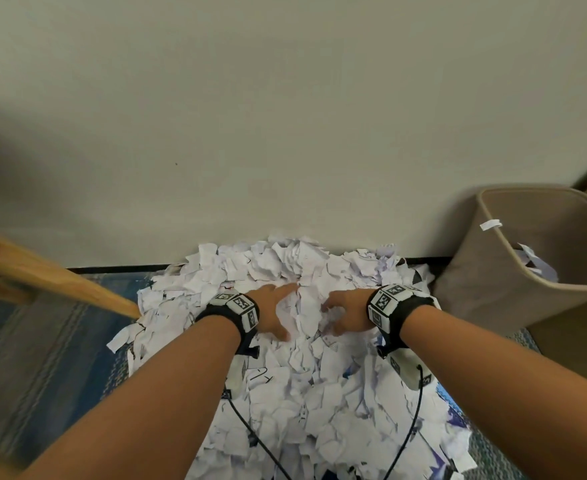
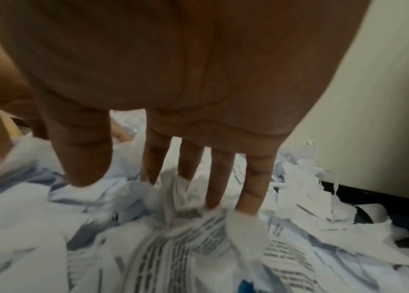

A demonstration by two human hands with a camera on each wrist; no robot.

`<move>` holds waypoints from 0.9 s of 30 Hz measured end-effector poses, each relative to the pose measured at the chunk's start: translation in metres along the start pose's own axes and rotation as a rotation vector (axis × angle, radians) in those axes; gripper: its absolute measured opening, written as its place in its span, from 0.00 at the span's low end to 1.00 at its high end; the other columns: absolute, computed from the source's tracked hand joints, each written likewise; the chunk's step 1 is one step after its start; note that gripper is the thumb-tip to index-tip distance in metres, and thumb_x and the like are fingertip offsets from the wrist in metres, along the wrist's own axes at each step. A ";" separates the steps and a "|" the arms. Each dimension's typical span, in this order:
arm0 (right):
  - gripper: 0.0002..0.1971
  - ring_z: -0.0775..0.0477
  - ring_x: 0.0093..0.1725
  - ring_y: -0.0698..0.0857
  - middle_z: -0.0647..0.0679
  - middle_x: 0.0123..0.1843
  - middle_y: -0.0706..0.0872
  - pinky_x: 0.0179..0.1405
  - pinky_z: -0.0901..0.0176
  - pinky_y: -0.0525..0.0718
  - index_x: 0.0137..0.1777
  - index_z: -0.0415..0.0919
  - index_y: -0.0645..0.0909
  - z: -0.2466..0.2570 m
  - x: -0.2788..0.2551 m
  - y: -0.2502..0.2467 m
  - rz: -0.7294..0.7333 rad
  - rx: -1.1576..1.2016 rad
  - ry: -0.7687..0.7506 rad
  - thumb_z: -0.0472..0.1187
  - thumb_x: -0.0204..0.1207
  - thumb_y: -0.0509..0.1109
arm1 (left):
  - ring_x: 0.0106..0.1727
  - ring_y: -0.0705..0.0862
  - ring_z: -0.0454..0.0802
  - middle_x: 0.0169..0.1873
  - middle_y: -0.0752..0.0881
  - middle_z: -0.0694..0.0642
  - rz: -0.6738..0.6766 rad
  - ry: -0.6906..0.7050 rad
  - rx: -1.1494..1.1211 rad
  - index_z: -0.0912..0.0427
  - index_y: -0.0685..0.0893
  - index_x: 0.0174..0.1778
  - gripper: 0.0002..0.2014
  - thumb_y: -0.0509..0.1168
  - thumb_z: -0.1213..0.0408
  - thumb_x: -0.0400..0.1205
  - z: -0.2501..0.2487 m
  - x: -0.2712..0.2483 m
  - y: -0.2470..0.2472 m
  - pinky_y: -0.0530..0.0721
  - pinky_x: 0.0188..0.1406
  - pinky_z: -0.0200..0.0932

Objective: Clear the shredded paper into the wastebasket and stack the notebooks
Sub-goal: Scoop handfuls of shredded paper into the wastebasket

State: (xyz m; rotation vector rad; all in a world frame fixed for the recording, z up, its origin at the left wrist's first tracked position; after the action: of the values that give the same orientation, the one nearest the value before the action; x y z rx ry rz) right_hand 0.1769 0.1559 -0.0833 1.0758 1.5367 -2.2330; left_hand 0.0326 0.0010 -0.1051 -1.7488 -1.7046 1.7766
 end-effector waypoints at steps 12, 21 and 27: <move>0.15 0.43 0.58 0.83 0.47 0.59 0.85 0.54 0.56 0.81 0.58 0.47 0.81 -0.011 -0.002 -0.014 -0.205 0.003 0.030 0.52 0.74 0.71 | 0.66 0.79 0.56 0.70 0.76 0.56 -0.104 -0.149 0.164 0.48 0.72 0.75 0.27 0.69 0.56 0.80 0.008 -0.012 -0.009 0.78 0.57 0.44; 0.71 0.25 0.83 0.46 0.50 0.85 0.32 0.73 0.19 0.62 0.78 0.74 0.33 -0.009 -0.024 0.027 0.012 -0.064 0.010 0.78 0.41 0.78 | 0.81 0.50 0.66 0.82 0.46 0.57 -0.135 -0.208 0.153 0.34 0.64 0.75 0.40 0.73 0.37 0.68 0.038 -0.018 0.008 0.61 0.77 0.63; 0.74 0.23 0.80 0.30 0.59 0.77 0.14 0.64 0.06 0.53 0.71 0.80 0.21 0.008 -0.041 0.067 0.129 -0.176 -0.135 0.71 0.43 0.84 | 0.82 0.50 0.71 0.81 0.31 0.58 0.056 -0.152 0.214 0.28 0.40 0.79 0.57 0.73 0.31 0.63 0.052 -0.016 0.046 0.59 0.79 0.66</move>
State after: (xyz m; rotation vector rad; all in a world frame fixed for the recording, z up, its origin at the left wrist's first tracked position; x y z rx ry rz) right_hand 0.2395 0.1113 -0.1016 0.9257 1.5282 -1.9994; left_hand 0.0255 -0.0573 -0.1450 -1.6243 -1.4629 2.0774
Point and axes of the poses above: each hand's wrist, its own x-axis towards the middle knuckle, its own y-axis out of the palm, z = x × y, the point moved 1 cm from there along x, towards the middle knuckle
